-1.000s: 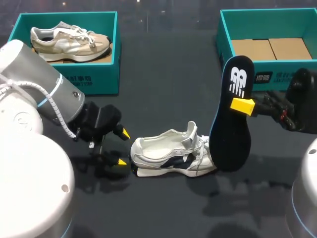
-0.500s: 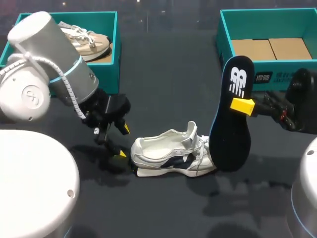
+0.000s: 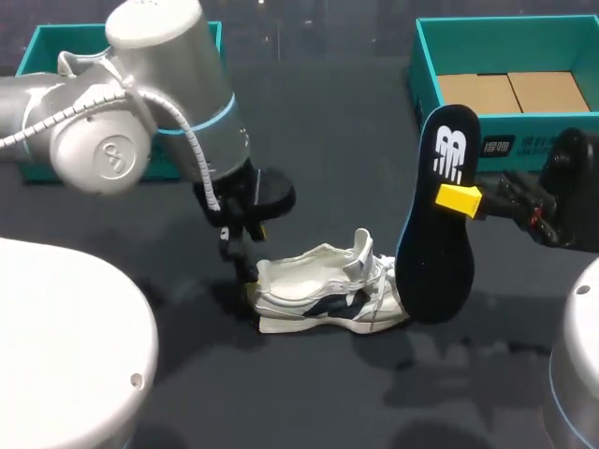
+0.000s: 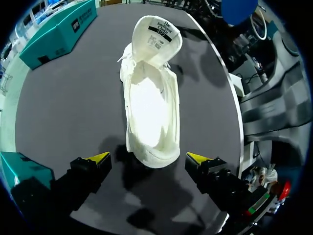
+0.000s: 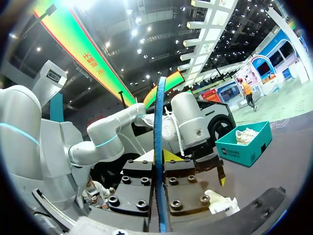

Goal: Take the shoe out of the shoebox, open the shoe tongue, remove and reinsert the insole, then place the shoe into the shoebox

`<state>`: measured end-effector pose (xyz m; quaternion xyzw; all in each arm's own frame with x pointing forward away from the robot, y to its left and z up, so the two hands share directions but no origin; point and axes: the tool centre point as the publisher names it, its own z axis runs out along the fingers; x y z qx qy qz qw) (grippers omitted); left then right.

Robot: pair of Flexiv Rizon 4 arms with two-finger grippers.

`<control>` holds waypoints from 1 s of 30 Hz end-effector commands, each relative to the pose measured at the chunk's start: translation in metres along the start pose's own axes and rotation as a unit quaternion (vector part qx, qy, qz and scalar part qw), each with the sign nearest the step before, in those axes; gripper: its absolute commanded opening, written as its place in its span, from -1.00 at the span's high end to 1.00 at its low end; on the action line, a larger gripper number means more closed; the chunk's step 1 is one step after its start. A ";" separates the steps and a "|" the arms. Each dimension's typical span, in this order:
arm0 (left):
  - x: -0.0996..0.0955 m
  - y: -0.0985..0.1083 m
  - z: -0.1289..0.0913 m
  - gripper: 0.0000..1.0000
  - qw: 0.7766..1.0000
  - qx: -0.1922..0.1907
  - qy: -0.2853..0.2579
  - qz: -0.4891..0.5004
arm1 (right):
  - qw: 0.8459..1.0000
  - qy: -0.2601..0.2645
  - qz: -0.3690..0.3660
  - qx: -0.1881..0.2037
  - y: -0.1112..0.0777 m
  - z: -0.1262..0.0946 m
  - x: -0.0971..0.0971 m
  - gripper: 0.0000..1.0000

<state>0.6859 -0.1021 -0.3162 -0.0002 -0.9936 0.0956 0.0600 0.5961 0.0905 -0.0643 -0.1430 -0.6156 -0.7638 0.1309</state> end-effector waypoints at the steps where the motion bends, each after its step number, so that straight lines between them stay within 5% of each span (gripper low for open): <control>1: 0.006 -0.007 0.000 -1.00 0.997 -0.071 -0.012 0.000 | 1.000 -0.002 0.000 0.000 -0.001 0.001 0.002 1.00; 15: -0.019 -0.053 -0.015 -1.00 0.998 -0.052 -0.033 0.031 | 1.000 -0.002 0.000 0.000 -0.001 0.001 0.002 1.00; 30: -0.032 -0.086 0.023 -1.00 0.997 -0.045 -0.061 0.030 | 1.000 -0.002 0.000 0.000 -0.001 0.001 0.002 1.00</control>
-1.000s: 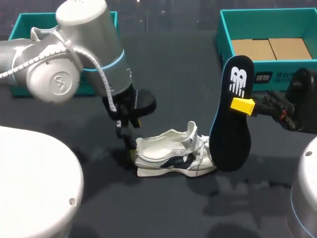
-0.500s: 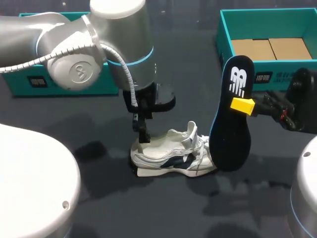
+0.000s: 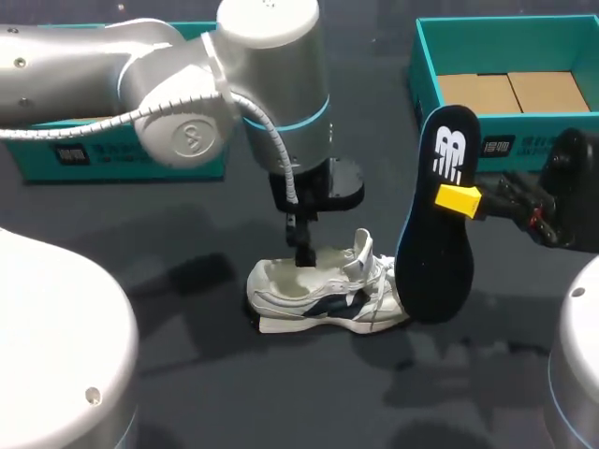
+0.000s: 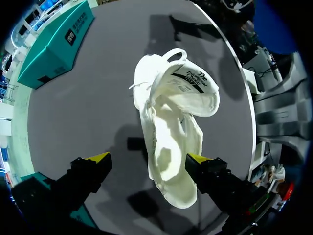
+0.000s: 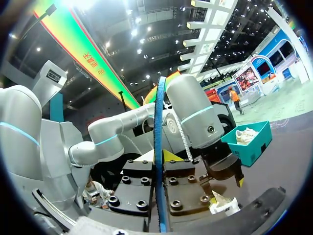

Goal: Take the shoe out of the shoebox, open the shoe tongue, remove and reinsert the insole, then place the shoe into the shoebox

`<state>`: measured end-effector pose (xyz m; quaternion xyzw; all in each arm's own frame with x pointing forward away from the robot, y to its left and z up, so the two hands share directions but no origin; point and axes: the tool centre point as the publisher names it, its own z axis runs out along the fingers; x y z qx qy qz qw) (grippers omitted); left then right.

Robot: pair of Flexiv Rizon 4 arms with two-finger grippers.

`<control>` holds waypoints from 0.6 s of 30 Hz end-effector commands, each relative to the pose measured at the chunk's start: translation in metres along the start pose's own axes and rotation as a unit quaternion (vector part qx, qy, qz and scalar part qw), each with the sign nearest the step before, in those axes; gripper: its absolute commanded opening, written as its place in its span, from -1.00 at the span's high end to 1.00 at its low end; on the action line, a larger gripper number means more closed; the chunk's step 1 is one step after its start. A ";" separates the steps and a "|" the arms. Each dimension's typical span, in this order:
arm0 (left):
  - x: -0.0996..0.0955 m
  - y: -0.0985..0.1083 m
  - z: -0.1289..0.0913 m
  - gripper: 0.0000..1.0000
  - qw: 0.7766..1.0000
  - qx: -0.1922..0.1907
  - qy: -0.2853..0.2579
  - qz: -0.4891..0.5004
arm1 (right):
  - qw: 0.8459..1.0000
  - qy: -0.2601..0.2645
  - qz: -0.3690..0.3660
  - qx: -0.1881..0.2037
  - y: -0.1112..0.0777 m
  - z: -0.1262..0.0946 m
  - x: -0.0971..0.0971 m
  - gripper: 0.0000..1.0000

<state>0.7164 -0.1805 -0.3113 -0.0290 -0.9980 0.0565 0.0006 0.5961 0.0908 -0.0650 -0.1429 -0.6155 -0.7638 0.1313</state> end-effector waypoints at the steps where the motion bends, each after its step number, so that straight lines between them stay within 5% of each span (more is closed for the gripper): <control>1: 0.000 -0.010 0.019 -1.00 1.000 -0.006 -0.009 -0.004 | 1.000 -0.002 0.000 0.000 0.000 0.000 0.002 1.00; 18: 0.001 -0.013 0.045 -1.00 1.000 0.006 -0.014 0.000 | 1.000 -0.002 0.000 0.000 0.000 0.000 0.002 1.00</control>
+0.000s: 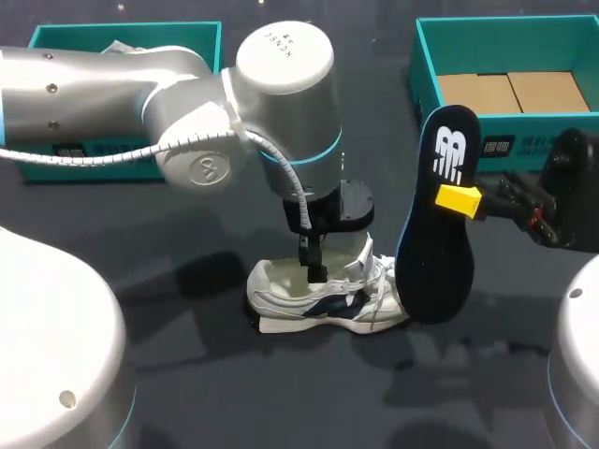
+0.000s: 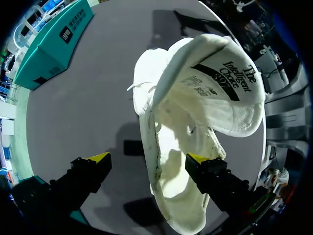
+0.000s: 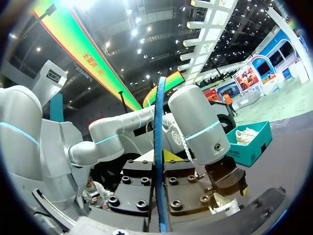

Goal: Take the shoe out of the shoebox, open the shoe tongue, remove and reinsert the insole, then place the shoe into the shoebox

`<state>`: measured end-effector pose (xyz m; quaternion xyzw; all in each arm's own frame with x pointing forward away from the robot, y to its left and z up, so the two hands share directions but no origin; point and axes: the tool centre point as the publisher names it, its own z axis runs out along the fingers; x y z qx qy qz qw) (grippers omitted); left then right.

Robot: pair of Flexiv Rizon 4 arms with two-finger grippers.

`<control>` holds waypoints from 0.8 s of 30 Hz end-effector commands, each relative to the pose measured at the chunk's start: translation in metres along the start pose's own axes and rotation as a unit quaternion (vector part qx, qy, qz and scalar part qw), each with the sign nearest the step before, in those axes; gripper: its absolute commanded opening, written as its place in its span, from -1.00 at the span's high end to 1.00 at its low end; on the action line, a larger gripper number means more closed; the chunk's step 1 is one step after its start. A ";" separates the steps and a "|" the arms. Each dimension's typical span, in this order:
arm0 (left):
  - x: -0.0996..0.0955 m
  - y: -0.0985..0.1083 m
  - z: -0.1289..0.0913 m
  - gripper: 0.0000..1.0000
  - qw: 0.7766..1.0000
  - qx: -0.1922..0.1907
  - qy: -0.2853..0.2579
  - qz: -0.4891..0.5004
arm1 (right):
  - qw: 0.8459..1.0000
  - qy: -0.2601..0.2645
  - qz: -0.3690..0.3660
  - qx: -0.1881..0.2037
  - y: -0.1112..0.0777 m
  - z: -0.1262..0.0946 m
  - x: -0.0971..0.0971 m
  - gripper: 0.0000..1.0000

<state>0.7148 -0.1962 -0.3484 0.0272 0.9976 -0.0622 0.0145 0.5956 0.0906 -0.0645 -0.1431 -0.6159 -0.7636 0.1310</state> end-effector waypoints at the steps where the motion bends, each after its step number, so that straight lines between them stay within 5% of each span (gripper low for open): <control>1: 0.001 -0.001 0.007 -1.00 1.000 0.000 0.002 0.002 | 1.000 -0.002 0.000 0.000 -0.001 0.001 0.001 1.00; 4: 0.002 -0.001 0.011 -0.63 1.000 -0.002 0.007 0.004 | 1.000 -0.002 0.000 0.000 -0.001 0.001 0.001 1.00; 7: 0.003 -0.001 0.014 -0.50 1.000 -0.005 0.011 0.006 | 1.000 -0.002 0.000 0.000 -0.001 0.001 0.001 1.00; 10: 0.004 -0.001 0.016 -0.02 1.000 -0.008 0.013 0.008 | 1.000 -0.002 0.000 0.000 -0.001 0.001 0.001 1.00; 15: 0.003 -0.001 0.018 0.29 1.000 -0.014 0.019 0.013 | 1.000 -0.002 0.000 0.000 -0.001 0.001 0.001 1.00; 16: 0.003 -0.001 0.018 0.42 1.000 -0.015 0.020 0.014 | 1.000 -0.002 0.000 0.000 -0.001 0.001 0.001 1.00; 17: 0.003 -0.001 0.019 0.82 0.999 -0.017 0.023 0.017 | 1.000 -0.002 0.000 0.000 -0.001 0.001 0.001 1.00; 18: 0.003 -0.002 0.019 1.00 0.999 -0.018 0.023 0.018 | 1.000 -0.002 0.000 0.000 -0.001 0.001 0.001 1.00; 24: 0.004 -0.002 0.018 1.00 0.999 -0.017 0.034 0.035 | 1.000 -0.002 0.000 0.000 -0.001 0.001 0.001 1.00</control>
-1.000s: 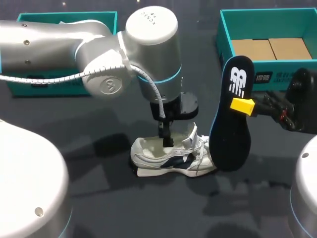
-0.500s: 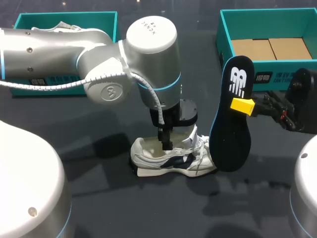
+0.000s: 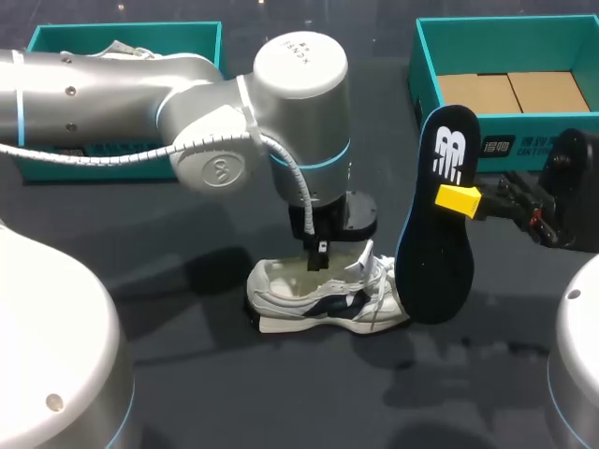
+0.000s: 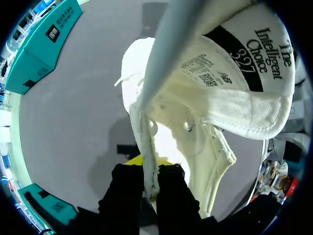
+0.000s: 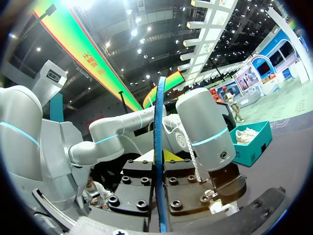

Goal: Take the shoe out of the shoebox, open the shoe tongue, remove and reinsert the insole, then place the shoe into the shoebox

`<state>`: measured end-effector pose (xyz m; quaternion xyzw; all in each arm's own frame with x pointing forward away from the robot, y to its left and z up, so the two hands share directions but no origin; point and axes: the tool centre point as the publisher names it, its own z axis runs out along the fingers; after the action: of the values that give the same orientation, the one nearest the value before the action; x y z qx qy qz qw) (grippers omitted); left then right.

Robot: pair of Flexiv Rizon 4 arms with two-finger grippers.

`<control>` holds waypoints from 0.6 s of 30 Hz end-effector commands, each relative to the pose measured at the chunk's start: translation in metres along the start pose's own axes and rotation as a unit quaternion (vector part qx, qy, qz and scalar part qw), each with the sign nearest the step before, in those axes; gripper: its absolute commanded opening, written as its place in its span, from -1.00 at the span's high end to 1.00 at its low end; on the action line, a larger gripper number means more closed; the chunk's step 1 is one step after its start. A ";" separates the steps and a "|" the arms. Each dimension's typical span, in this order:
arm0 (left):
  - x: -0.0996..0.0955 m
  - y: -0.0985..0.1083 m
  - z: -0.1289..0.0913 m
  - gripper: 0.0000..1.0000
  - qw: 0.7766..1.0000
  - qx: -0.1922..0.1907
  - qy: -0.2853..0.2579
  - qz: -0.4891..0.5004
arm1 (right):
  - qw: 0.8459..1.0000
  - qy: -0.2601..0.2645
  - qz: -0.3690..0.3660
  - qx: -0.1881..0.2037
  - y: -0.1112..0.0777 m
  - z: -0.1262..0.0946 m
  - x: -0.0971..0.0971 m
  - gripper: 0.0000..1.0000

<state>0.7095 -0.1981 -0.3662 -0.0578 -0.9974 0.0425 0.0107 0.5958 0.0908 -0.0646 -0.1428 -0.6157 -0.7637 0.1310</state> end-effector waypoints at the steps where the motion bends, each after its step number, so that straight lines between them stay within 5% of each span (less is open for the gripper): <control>1: -0.002 -0.002 -0.002 1.00 1.000 0.007 0.013 0.015 | 1.000 -0.002 0.000 0.000 -0.001 0.000 0.002 1.00; 11: -0.002 -0.011 -0.043 1.00 0.984 0.048 0.030 0.166 | 1.000 -0.002 0.000 0.000 -0.001 0.000 0.002 1.00; 14: 0.003 -0.020 -0.061 1.00 0.950 0.040 0.034 0.309 | 1.000 -0.002 0.000 0.000 -0.001 0.000 0.002 1.00; 18: 0.003 -0.020 -0.061 1.00 0.950 0.040 0.034 0.309 | 1.000 -0.002 0.000 0.000 -0.001 0.000 0.002 1.00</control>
<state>0.7064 -0.2156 -0.3131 -0.2978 -0.9500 0.0868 0.0360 0.5965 0.0910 -0.0649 -0.1423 -0.6155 -0.7640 0.1312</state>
